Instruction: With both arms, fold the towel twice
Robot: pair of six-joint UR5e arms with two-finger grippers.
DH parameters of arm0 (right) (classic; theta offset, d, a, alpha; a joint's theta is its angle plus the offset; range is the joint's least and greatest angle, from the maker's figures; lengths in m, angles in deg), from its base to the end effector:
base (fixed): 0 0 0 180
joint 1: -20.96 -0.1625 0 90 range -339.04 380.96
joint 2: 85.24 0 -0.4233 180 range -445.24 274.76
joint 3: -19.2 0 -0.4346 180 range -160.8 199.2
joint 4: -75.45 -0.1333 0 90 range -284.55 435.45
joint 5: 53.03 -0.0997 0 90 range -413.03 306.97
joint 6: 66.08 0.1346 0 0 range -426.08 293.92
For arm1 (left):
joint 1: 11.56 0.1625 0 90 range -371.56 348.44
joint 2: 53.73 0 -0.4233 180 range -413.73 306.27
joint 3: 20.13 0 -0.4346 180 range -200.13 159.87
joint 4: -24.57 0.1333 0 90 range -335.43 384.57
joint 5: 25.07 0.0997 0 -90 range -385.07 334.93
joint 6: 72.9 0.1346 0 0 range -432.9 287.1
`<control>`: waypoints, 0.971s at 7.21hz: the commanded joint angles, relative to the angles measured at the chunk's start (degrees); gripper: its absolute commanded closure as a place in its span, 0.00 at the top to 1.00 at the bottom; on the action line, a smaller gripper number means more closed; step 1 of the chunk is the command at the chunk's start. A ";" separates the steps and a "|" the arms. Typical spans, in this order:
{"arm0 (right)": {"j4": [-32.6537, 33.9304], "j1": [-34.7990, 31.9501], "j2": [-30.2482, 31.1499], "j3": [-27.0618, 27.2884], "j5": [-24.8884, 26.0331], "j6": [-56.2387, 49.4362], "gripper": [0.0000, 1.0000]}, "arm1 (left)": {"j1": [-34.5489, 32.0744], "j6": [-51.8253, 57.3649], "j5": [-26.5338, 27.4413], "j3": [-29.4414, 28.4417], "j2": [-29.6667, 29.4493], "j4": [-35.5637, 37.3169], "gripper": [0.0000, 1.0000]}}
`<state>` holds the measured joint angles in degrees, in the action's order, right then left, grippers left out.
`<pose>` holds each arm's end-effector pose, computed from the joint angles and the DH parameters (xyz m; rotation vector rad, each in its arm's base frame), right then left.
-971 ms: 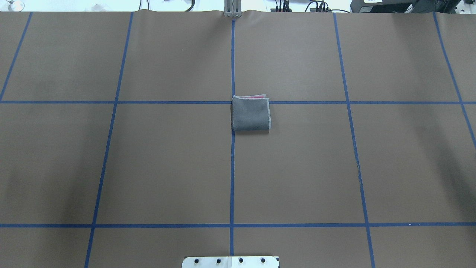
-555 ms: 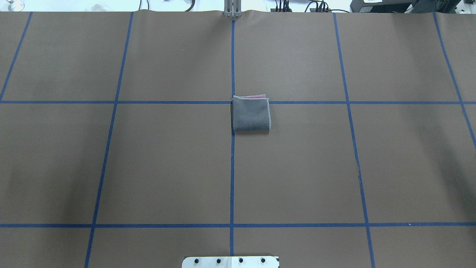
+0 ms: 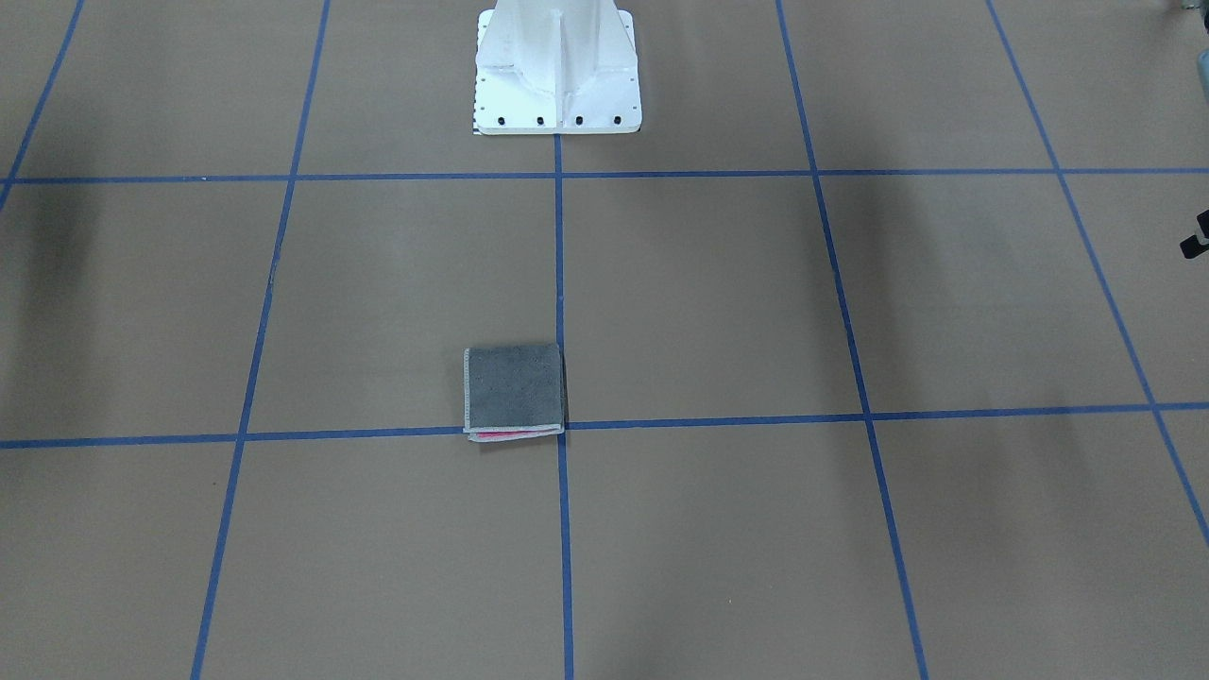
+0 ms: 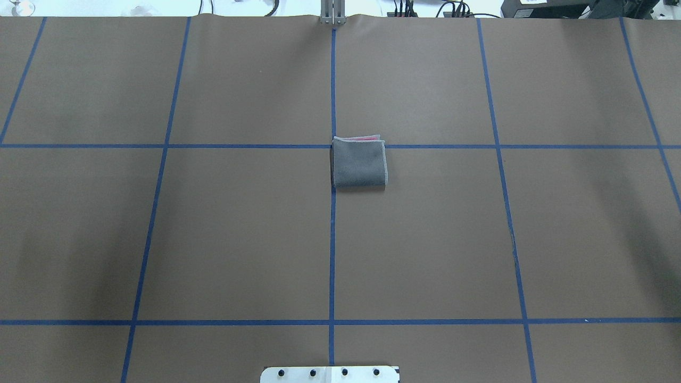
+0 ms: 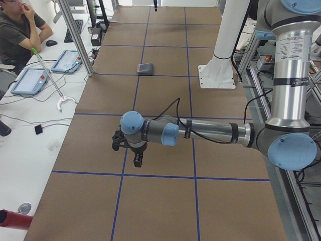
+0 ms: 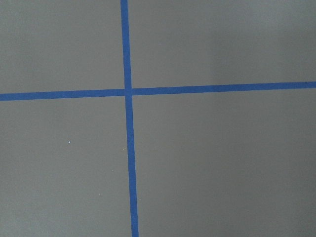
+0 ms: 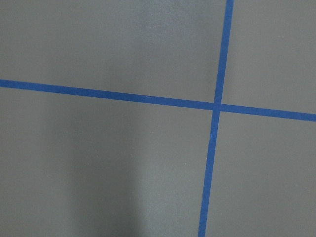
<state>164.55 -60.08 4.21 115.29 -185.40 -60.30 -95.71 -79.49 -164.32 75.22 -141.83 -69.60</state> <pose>-0.0432 -0.5476 0.6210 0.0298 -0.7487 -0.1015 0.0229 -0.5307 0.6333 0.0310 0.8667 0.0451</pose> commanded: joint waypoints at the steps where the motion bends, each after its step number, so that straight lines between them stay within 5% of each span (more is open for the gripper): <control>1: -0.07 -0.09 -0.15 0.06 -0.26 0.03 1.00 | 0.04 0.17 0.20 -0.07 0.04 -0.32 1.00; 7: -0.24 -1.14 2.83 -0.03 -2.20 -0.06 1.00 | -0.31 0.00 4.77 1.16 1.00 0.47 1.00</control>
<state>164.39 -61.18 6.61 115.28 -187.83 -60.36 -95.94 -79.51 -159.85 76.59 -141.23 -69.27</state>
